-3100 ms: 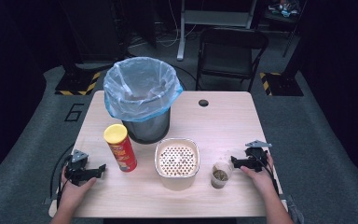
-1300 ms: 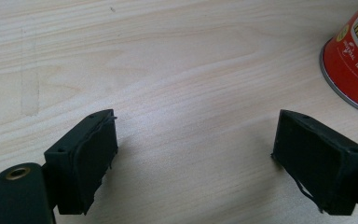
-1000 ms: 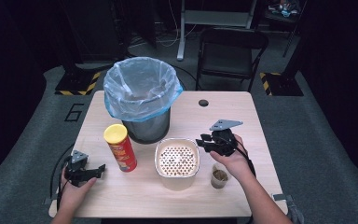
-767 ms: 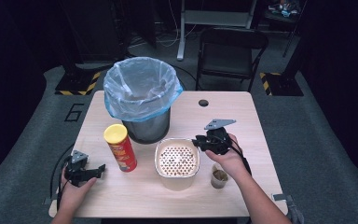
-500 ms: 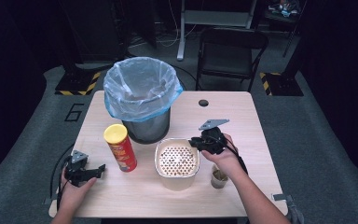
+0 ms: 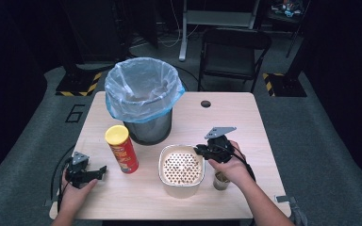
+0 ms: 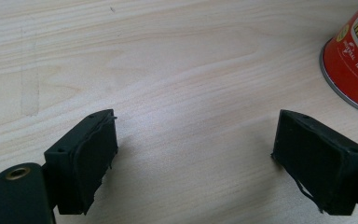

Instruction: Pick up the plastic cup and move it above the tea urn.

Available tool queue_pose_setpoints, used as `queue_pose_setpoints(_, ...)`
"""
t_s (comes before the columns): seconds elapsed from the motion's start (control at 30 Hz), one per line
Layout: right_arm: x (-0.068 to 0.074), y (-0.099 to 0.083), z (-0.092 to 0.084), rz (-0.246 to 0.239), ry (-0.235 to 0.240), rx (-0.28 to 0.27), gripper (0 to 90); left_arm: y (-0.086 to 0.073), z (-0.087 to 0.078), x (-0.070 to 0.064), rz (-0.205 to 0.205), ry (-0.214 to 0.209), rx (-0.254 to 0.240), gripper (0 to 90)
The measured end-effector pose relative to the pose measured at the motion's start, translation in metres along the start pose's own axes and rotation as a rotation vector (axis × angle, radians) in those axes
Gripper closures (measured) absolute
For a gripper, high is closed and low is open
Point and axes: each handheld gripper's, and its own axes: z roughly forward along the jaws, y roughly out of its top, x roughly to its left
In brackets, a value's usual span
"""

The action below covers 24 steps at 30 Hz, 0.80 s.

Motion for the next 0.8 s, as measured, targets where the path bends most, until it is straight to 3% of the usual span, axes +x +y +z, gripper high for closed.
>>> queue_pose_setpoints(0.27,0.006,-0.012,-0.015,-0.015,0.006,0.000,77.7,0.000,0.000,0.000,-0.001,0.000,0.000,13.2)
queue_pose_setpoints(0.3,0.007,-0.013,-0.018,-0.016,-0.002,-0.016,70.6,0.000,0.000,0.000,0.000,0.000,-0.001,13.2)
queue_pose_setpoints(0.33,0.007,-0.013,-0.018,-0.016,-0.002,-0.016,70.6,0.000,0.000,0.000,0.000,0.000,-0.001,13.2)
queue_pose_setpoints(0.37,0.008,-0.015,-0.021,-0.012,-0.011,-0.039,62.9,0.000,0.000,0.000,-0.001,0.000,-0.001,13.2)
queue_pose_setpoints(0.4,0.008,-0.019,-0.031,-0.015,-0.043,-0.084,54.2,0.000,0.000,0.000,-0.001,0.000,-0.001,13.2)
queue_pose_setpoints(0.47,0.008,-0.022,-0.036,-0.019,-0.059,-0.102,51.1,0.000,0.000,0.000,-0.001,0.000,0.000,13.2)
queue_pose_setpoints(0.5,0.007,-0.028,-0.046,0.003,-0.092,-0.116,44.3,0.000,0.000,0.000,0.000,0.000,-0.001,13.2)
queue_pose_setpoints(0.57,0.006,-0.032,-0.051,0.021,-0.096,-0.123,41.6,0.000,0.000,0.000,-0.001,0.000,-0.001,13.2)
queue_pose_setpoints(0.63,0.005,-0.047,-0.060,0.052,-0.111,-0.129,36.1,0.000,0.000,0.000,0.000,0.000,-0.001,13.2)
queue_pose_setpoints(0.8,0.008,-0.066,-0.064,0.088,-0.134,-0.110,26.5,0.000,0.000,0.000,-0.002,0.000,0.000,13.2)
